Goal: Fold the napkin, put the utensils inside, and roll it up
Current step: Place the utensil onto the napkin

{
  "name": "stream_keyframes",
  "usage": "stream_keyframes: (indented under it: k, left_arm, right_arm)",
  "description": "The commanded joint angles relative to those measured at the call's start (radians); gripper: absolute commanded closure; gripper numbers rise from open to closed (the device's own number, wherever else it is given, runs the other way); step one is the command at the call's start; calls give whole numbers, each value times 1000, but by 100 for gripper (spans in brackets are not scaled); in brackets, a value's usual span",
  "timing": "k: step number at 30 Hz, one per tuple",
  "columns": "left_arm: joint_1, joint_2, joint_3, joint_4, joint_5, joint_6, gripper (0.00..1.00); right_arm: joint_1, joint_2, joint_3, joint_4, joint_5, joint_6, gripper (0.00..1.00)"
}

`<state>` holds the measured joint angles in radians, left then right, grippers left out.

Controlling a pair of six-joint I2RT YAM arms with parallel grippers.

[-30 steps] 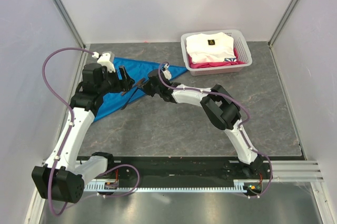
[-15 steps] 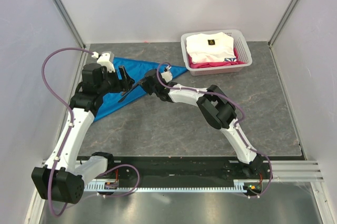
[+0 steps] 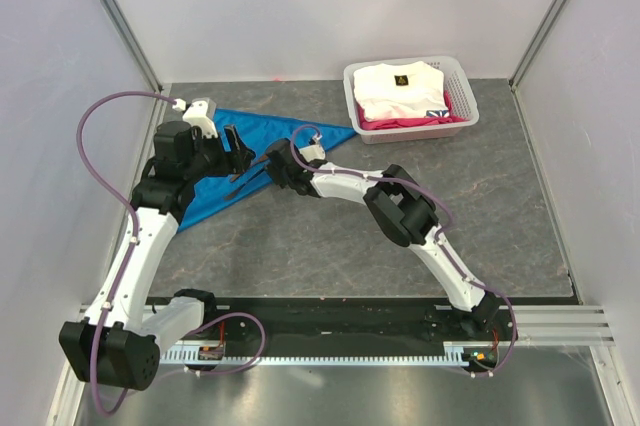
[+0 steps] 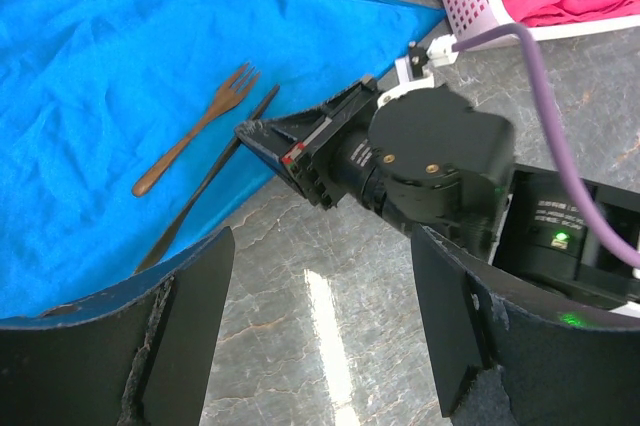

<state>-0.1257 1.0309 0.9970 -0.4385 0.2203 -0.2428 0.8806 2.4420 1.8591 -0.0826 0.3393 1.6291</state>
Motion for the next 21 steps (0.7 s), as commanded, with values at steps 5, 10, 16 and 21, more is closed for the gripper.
stream_keyframes:
  k: [5, 10, 16, 21]
  left_arm:
    - [-2, -25, 9, 30, 24, 0, 21]
    - [-2, -26, 9, 30, 24, 0, 21]
    - [-3, -25, 9, 34, 30, -3, 21]
    - [-3, -23, 8, 35, 37, -4, 21]
  right_arm:
    - [8, 23, 57, -51, 67, 60, 100]
    - [6, 25, 57, -66, 86, 74, 100]
    - [6, 43, 84, -80, 108, 83, 100]
    - [4, 55, 110, -98, 125, 81, 100]
